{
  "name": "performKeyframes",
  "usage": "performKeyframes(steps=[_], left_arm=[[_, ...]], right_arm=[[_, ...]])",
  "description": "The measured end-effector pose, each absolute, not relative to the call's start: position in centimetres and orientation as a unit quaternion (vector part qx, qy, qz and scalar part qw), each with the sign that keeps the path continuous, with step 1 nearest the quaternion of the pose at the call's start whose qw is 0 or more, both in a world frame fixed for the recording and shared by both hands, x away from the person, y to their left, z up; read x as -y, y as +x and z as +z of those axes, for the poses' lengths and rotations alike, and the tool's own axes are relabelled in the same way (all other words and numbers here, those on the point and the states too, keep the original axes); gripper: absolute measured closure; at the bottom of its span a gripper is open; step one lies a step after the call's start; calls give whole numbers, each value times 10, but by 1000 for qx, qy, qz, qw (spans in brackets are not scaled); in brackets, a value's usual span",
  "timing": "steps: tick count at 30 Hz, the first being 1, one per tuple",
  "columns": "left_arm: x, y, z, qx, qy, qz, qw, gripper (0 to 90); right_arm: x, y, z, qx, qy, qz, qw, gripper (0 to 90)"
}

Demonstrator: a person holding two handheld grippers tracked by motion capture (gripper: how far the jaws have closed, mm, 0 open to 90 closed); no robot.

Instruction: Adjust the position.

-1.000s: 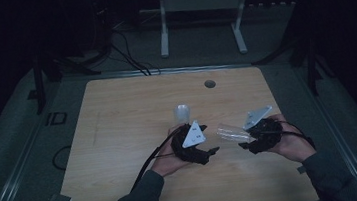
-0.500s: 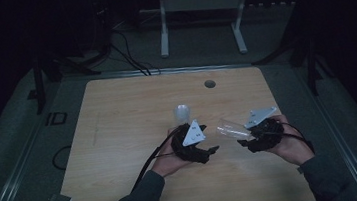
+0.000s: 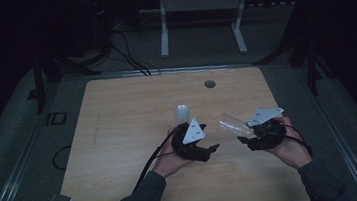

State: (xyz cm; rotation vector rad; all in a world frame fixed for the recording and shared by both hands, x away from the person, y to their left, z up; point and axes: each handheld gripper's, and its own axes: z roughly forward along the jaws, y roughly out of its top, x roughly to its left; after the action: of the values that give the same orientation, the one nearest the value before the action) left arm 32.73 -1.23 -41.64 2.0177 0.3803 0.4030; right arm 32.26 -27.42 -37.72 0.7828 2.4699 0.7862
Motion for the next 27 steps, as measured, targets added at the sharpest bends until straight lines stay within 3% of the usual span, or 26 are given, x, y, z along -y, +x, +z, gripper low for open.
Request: performKeyframes(steps=[27], left_arm=[[17,327,-413,-162,833,158,505,238]], right_arm=[[281,309,-382,-834,326,364,257,425]])
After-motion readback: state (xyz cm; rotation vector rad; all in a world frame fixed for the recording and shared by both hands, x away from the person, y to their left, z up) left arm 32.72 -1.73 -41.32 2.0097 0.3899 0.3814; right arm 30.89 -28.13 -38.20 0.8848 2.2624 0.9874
